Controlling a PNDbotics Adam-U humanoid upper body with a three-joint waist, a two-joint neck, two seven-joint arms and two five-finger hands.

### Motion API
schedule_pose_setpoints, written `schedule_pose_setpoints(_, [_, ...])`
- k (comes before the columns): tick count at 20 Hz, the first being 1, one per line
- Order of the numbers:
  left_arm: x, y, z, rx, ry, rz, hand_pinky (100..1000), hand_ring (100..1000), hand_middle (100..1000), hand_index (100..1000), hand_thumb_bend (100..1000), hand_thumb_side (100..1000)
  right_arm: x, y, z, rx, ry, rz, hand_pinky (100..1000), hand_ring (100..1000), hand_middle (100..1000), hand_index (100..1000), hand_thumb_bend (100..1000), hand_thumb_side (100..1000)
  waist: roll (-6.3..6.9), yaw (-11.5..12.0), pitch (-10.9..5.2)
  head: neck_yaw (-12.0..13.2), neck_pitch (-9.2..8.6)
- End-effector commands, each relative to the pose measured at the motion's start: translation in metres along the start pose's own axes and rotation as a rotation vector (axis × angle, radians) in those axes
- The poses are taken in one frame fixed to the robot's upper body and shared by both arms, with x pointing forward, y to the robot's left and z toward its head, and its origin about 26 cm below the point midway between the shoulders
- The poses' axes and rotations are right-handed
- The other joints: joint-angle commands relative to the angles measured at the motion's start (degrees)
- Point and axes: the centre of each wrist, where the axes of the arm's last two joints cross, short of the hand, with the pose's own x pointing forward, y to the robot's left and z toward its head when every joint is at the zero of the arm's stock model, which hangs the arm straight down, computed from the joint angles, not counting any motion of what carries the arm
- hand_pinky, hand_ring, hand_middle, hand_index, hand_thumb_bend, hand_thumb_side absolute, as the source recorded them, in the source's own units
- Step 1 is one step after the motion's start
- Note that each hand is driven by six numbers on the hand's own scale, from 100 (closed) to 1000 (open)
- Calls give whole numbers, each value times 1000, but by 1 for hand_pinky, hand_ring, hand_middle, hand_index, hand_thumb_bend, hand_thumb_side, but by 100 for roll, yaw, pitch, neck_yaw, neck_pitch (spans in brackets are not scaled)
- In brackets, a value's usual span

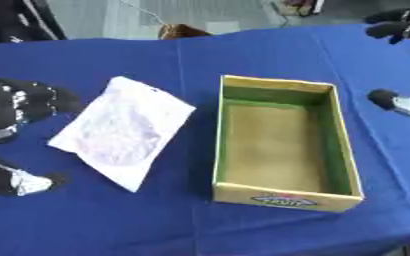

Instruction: Pick up objects on the table and place them in the box.

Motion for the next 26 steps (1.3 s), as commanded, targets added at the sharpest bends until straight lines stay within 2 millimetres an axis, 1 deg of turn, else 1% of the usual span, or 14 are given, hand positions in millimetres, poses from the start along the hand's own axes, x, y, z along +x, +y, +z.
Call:
schedule_pose_setpoints(1, [-1,9,-2,13,-11,0,608,746,857,936,541,605,-1,-10,-1,-1,-6,27,703,798,920,917,459,690,-10,-9,-78,-79,-4])
schedule_pose_setpoints(12, [-8,11,-19,-12,-69,53,597,741,858,935,518,641,0,-11,-2,4,-13,25,703,799,921,917,465,689,-33,-20,-90,-49,-4])
schedule_pose_setpoints(26, [-27,-4,-34,-61,-60,116,580,733,858,934,489,686,-1,-10,-4,5,-18,18,703,798,921,917,471,688,-66,-36,-78,-29,-4])
